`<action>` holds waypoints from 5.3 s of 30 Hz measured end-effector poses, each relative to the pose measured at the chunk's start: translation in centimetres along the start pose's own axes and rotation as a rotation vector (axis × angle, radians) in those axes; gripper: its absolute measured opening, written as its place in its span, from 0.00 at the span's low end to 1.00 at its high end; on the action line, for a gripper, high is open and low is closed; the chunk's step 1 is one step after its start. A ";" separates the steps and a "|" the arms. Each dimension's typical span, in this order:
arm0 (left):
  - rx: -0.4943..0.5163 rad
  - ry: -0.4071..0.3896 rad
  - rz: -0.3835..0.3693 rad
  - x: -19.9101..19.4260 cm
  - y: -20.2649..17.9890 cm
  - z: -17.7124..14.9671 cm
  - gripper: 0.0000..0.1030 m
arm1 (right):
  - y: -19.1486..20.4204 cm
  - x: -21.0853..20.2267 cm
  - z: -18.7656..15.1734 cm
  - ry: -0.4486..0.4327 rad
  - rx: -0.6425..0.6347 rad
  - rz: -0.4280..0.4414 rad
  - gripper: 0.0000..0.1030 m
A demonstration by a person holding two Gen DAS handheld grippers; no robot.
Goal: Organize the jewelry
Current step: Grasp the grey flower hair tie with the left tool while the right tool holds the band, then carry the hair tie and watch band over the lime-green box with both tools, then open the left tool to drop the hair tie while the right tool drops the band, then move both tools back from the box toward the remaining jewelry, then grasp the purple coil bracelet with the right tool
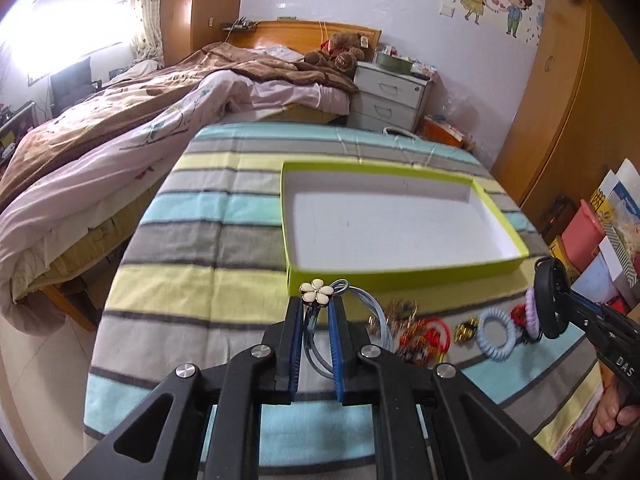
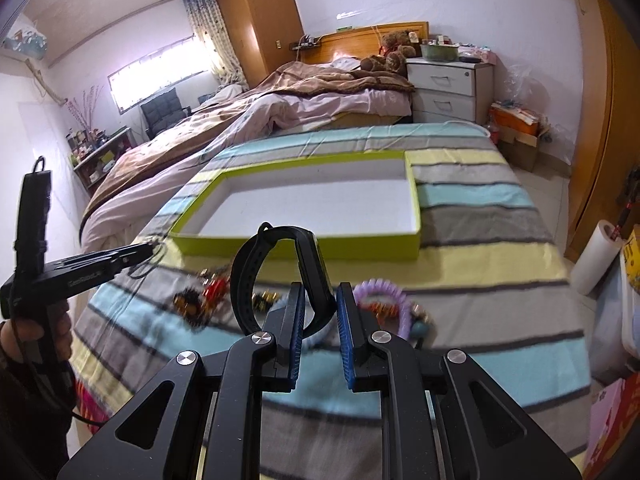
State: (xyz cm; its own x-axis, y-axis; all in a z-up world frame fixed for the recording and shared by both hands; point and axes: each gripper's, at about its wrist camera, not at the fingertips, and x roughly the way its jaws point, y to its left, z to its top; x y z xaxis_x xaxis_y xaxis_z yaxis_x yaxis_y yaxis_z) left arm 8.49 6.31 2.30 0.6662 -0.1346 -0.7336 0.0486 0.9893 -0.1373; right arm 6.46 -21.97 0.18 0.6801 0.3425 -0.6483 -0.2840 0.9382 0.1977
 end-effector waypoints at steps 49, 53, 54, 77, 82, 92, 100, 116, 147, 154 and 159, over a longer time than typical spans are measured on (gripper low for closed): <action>0.006 0.152 0.005 13.9 -0.9 8.4 0.12 | -5.1 14.0 9.4 0.198 -0.004 -0.181 0.17; -0.003 0.152 0.011 13.8 -1.0 8.5 0.12 | -5.0 14.1 9.5 0.199 -0.009 -0.182 0.17; -0.003 0.153 0.012 13.8 -0.9 8.5 0.13 | -5.0 14.1 9.5 0.200 -0.009 -0.180 0.17; -0.027 0.101 -0.033 10.4 -1.3 7.9 0.41 | -4.4 11.8 9.2 0.140 0.006 -0.139 0.28; -0.033 0.056 -0.046 7.5 -1.6 6.9 0.42 | -4.0 9.3 8.4 0.093 0.013 -0.102 0.34; -0.077 -0.002 -0.073 2.2 -1.1 2.3 0.49 | -5.4 3.8 4.8 0.024 0.068 -0.045 0.35; -0.071 0.002 -0.085 -0.2 -1.4 -1.6 0.49 | -6.3 1.9 1.8 0.005 0.045 0.022 0.35; -0.072 0.066 -0.112 -0.2 -2.4 -5.3 0.49 | -6.7 4.9 -0.1 0.146 -0.010 0.152 0.35; -0.069 0.084 -0.125 -0.4 -2.8 -7.2 0.49 | -5.4 2.3 -0.4 0.088 -0.052 0.124 0.20; -0.044 0.095 -0.135 0.0 -3.6 -7.0 0.49 | -4.6 4.8 0.7 0.181 -0.143 0.136 0.28; -0.048 0.101 -0.134 0.2 -3.4 -6.9 0.49 | -4.7 5.0 0.0 0.206 -0.138 0.175 0.18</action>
State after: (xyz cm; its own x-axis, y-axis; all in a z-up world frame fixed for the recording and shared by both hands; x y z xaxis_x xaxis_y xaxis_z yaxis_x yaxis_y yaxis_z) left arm 3.32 2.49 -1.96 0.5779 -0.2728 -0.7692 0.0951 0.9586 -0.2685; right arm 11.25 -24.69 -4.01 0.4655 0.4675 -0.7515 -0.4833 0.8456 0.2267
